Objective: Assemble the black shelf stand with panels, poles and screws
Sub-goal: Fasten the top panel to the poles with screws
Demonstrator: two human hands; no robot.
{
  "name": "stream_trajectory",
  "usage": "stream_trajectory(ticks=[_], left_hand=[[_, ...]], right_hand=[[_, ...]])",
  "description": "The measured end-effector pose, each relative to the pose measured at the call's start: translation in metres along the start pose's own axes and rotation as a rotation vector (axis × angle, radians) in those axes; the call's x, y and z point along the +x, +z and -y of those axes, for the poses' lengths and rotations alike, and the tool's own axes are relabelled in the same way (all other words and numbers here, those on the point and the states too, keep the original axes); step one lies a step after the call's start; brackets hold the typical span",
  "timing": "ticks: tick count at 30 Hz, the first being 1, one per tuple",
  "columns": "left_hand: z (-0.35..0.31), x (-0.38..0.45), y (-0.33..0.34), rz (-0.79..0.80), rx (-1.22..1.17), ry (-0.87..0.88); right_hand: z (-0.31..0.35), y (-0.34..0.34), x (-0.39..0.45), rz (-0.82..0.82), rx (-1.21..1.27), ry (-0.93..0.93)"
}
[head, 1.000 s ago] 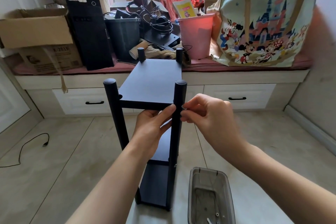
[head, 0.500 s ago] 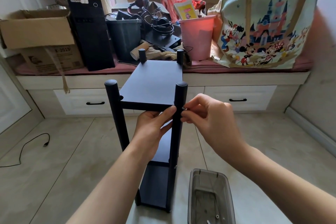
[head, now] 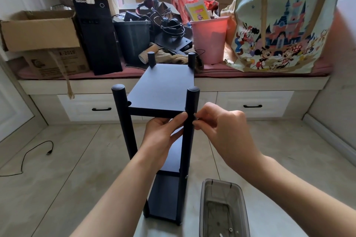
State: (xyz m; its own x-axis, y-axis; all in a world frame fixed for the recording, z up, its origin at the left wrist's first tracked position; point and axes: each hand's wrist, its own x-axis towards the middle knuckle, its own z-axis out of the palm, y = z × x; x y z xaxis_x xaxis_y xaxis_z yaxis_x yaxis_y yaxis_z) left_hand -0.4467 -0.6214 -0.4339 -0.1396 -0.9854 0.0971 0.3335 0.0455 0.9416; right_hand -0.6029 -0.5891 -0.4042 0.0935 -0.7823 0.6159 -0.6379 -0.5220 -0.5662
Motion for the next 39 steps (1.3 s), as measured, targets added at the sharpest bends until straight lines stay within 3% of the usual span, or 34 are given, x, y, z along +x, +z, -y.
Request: stream_trajectory(ticks=[5,20,39], left_hand=[[0.0007,0.0005,-0.0006,-0.016,0.01,-0.013],[-0.0037,0.0004,0.0005,-0.028,0.003,-0.035],[-0.0004,-0.0011,-0.0014,-0.035,0.043,-0.022]], right_hand=[[-0.0012,-0.004,0.0028,0.043,0.33,0.209],[0.0041,0.001,0.0015,-0.016,0.082,0.098],[0.0063,-0.0054,0.0037,0.029,0.194,0.193]])
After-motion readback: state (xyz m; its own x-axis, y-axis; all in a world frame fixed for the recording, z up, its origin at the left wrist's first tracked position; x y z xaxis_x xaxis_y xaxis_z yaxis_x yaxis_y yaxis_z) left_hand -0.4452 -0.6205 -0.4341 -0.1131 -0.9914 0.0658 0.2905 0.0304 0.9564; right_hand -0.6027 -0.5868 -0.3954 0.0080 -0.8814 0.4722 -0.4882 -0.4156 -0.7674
